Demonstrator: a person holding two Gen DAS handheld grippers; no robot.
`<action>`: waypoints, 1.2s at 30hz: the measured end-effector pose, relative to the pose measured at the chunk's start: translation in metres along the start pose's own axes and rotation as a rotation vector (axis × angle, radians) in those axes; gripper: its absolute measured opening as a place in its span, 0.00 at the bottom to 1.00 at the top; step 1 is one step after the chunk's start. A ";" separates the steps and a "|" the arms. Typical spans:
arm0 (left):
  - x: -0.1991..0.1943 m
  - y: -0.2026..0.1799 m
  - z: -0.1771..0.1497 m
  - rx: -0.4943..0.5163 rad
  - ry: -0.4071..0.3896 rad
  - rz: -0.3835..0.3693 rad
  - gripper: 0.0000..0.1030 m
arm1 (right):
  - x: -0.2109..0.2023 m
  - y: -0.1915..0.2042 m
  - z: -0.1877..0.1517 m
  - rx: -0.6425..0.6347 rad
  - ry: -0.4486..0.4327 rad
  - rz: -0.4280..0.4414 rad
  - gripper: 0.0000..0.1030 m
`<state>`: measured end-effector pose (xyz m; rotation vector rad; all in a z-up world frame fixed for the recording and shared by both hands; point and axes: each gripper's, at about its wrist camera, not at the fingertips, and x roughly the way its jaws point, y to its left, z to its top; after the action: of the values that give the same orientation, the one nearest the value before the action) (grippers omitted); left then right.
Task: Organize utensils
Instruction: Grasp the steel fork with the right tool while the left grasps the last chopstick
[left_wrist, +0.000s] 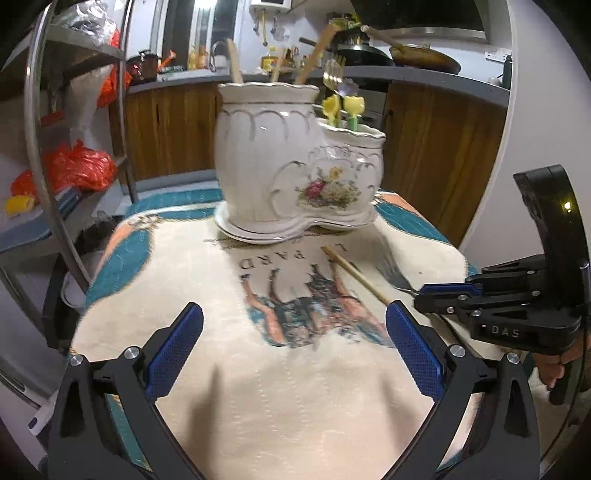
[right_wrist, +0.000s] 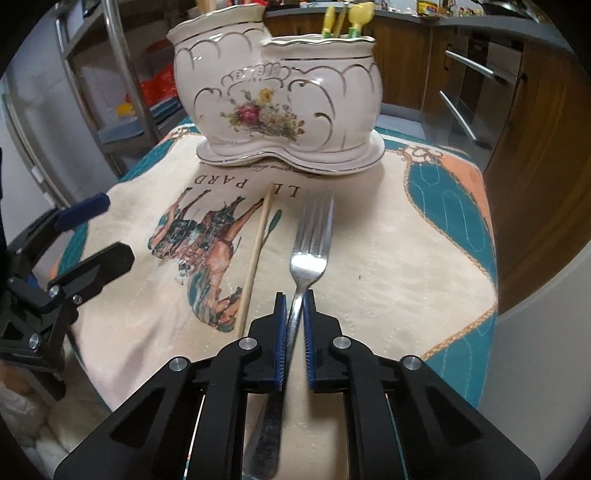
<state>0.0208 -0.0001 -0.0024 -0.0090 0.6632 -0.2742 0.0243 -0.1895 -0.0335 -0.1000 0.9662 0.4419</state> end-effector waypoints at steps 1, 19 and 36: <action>0.001 -0.004 0.002 -0.003 0.016 -0.011 0.94 | -0.002 -0.002 -0.001 -0.005 -0.009 -0.008 0.07; 0.057 -0.084 0.006 0.074 0.267 -0.007 0.50 | -0.034 -0.052 -0.025 0.041 -0.104 0.044 0.06; 0.023 -0.038 0.000 0.357 0.391 -0.006 0.06 | -0.022 -0.008 -0.023 -0.098 -0.011 0.079 0.06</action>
<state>0.0290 -0.0421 -0.0127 0.3926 0.9936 -0.4022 -0.0007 -0.2100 -0.0293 -0.1479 0.9396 0.5622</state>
